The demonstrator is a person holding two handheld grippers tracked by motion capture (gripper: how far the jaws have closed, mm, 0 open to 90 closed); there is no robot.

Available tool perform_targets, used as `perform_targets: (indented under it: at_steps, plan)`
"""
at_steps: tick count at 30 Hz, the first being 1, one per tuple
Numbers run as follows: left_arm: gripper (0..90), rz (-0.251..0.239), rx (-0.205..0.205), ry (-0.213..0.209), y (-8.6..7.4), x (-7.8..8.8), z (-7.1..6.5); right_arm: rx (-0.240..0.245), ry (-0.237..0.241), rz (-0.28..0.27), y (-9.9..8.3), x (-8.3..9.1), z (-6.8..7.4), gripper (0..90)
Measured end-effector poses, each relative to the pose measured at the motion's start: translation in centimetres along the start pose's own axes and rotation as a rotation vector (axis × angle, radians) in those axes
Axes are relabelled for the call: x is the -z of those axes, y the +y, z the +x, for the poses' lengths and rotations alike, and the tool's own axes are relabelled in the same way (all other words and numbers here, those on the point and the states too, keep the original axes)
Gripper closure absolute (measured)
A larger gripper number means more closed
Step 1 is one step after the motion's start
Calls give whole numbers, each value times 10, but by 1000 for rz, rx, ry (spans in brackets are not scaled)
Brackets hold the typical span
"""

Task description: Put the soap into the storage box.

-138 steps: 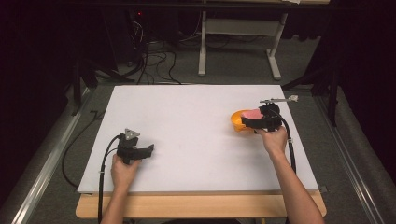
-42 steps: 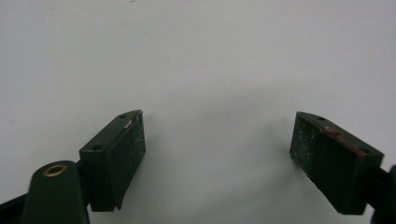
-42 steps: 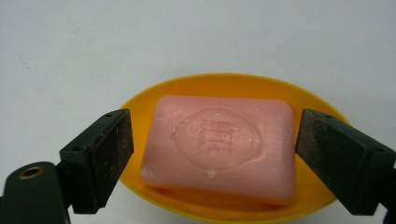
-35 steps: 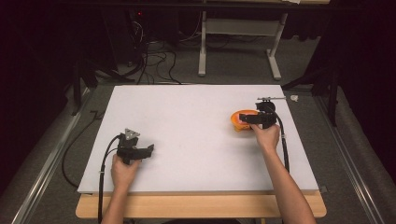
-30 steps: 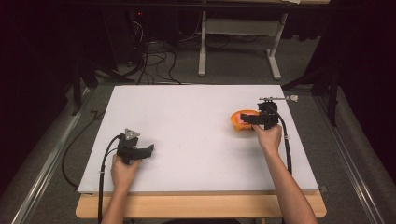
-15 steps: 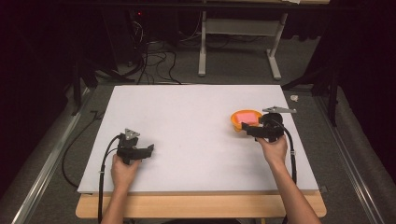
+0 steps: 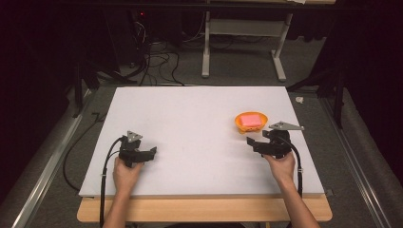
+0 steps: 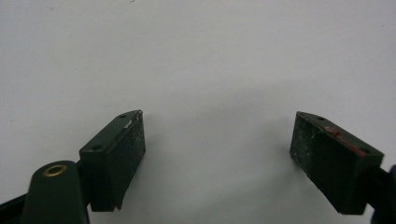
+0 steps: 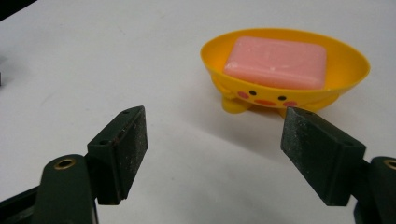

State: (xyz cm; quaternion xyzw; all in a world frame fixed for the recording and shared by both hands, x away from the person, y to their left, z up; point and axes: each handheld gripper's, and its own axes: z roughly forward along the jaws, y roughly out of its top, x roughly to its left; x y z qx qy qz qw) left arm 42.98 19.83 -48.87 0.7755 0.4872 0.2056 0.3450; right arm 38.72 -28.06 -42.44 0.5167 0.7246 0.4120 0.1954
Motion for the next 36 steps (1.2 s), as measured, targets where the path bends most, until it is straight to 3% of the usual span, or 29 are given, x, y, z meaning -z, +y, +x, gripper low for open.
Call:
perform_targets:
  at_steps: [8, 18, 28, 31, 36]
  plan:
    - [185, 0, 0, 0, 0, 0, 0, -9, -1, 19, -18, -5, -5, 237]
    - [185, 0, 0, 0, 0, 0, 0, -10, -47, 56, -37, -12, -14, 243]
    - [185, 0, 0, 1, 0, 0, 0, 27, -134, 123, -51, -23, -16, 248]
    - [186, 0, 0, 0, 0, 0, 0, 69, -164, 144, -51, -26, -11, 240]
    - [185, 0, -1, 1, 0, 0, 0, 64, -161, 141, -52, -26, -11, 238]
